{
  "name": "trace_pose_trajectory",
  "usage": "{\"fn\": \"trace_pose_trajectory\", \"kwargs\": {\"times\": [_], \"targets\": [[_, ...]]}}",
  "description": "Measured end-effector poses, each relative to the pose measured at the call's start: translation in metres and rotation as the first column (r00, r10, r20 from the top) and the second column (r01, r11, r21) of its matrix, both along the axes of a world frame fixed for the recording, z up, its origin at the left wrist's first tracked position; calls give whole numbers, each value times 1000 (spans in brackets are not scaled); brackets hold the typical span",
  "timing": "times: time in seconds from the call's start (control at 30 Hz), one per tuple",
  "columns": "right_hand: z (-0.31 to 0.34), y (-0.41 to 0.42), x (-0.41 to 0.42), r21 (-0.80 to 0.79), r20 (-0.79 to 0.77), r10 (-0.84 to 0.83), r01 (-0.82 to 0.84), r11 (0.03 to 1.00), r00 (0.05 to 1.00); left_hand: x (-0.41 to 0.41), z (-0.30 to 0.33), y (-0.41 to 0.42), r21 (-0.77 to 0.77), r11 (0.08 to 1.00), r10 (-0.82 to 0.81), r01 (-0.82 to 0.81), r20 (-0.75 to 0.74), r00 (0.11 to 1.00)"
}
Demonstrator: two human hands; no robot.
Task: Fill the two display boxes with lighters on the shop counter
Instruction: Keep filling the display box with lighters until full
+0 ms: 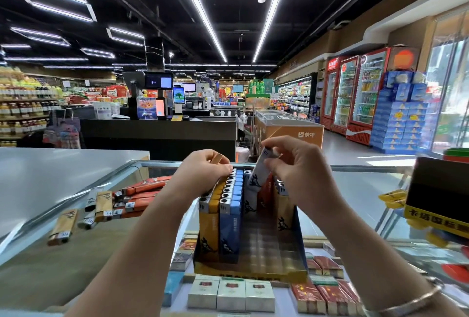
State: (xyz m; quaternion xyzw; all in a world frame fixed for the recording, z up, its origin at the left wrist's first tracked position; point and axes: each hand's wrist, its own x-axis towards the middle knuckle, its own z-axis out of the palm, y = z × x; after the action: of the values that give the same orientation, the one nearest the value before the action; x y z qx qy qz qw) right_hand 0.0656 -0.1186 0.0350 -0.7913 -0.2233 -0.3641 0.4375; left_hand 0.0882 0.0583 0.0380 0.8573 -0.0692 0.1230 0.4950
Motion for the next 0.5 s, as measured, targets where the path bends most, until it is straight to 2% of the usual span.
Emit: {"fn": "trace_pose_trajectory", "kwargs": {"times": [0.2, 0.37, 0.5], "targets": [[-5, 5, -4, -288, 59, -40, 56, 956, 997, -1, 3, -1, -3, 1000, 2, -2, -43, 999], [-10, 5, -2, -398, 5, -47, 45, 916, 999, -4, 3, -2, -12, 1000, -11, 10, -43, 999], [-11, 8, 1, -426, -48, -46, 21, 905, 998, -5, 3, -3, -3, 1000, -13, 13, -34, 999]]}}
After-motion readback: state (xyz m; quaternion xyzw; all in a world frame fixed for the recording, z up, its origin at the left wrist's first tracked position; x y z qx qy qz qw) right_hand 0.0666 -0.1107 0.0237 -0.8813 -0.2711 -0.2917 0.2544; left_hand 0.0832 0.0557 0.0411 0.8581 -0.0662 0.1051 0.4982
